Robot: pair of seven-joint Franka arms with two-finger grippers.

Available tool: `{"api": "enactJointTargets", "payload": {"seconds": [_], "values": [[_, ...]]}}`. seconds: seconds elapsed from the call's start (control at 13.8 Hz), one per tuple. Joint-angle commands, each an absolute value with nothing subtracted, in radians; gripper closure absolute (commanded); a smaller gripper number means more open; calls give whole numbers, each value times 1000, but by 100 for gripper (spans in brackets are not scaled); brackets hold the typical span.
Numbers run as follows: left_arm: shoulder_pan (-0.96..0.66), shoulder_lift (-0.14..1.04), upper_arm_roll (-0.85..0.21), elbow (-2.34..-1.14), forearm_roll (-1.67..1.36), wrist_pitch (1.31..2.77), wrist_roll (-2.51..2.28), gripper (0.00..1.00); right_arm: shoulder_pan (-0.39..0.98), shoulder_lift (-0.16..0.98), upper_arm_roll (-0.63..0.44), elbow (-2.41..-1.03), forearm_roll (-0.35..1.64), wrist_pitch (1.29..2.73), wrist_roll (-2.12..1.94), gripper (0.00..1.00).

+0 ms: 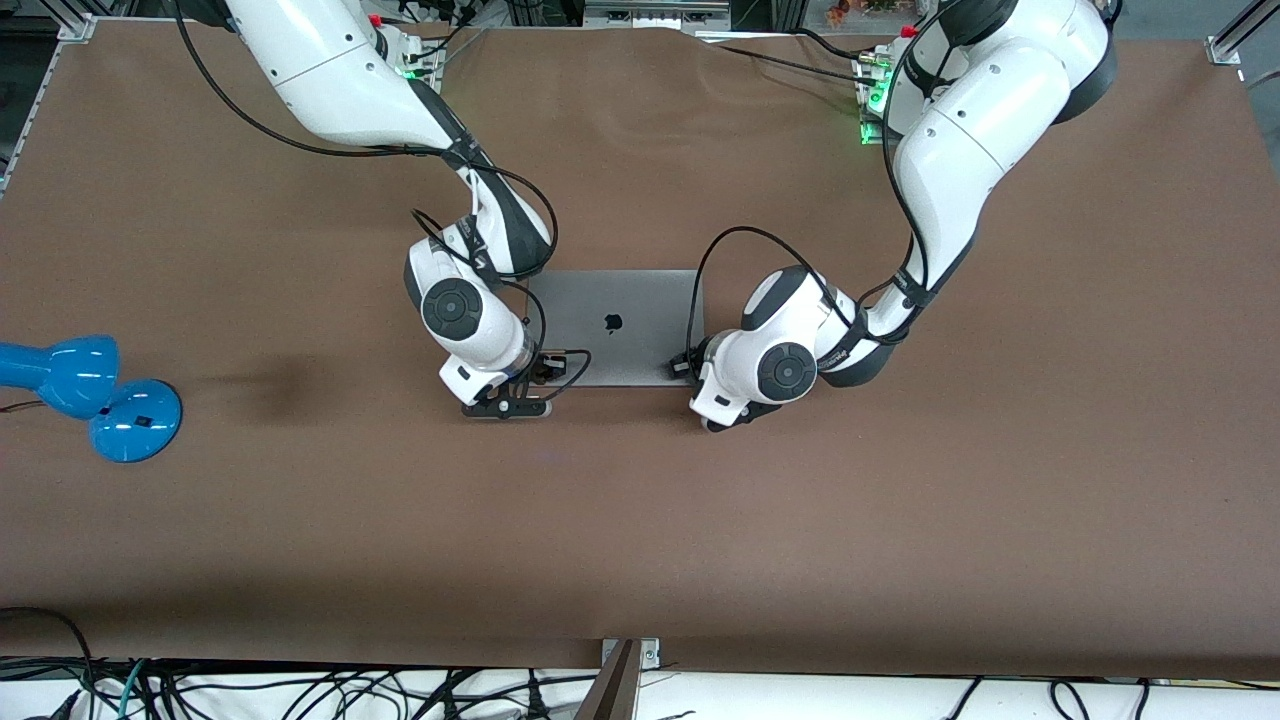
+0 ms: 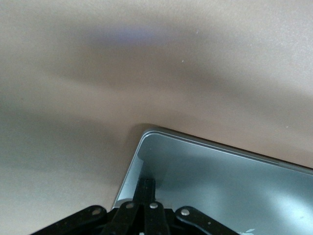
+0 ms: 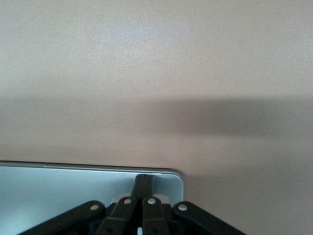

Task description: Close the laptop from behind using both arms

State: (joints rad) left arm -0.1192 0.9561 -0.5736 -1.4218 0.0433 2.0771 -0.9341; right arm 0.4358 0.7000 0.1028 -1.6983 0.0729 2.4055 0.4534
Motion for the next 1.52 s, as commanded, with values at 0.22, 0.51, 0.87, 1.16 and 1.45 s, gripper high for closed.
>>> {"api": "enactJointTargets", "payload": {"seconds": [0.22, 0.51, 0.87, 1.16, 1.45], "values": [[-129, 965, -568, -1382, 123, 2074, -931, 0, 434, 718, 104, -1654, 60, 2404, 446, 88], [-112, 928, -568, -1384, 132, 2033, -928, 0, 431, 591, 103, -1629, 71, 2220, 451, 0], [-81, 746, -563, -1416, 132, 1838, -818, 0, 425, 460, 26, -1582, 72, 1965, 439, 0], [-68, 496, -513, -1517, 126, 1753, -737, 0, 423, 434, -90, -1452, 75, 1751, 416, 0], [-72, 249, -365, -1600, 71, 1637, -511, 0, 365, 431, -161, -1338, 74, 1608, 198, 0]]}}
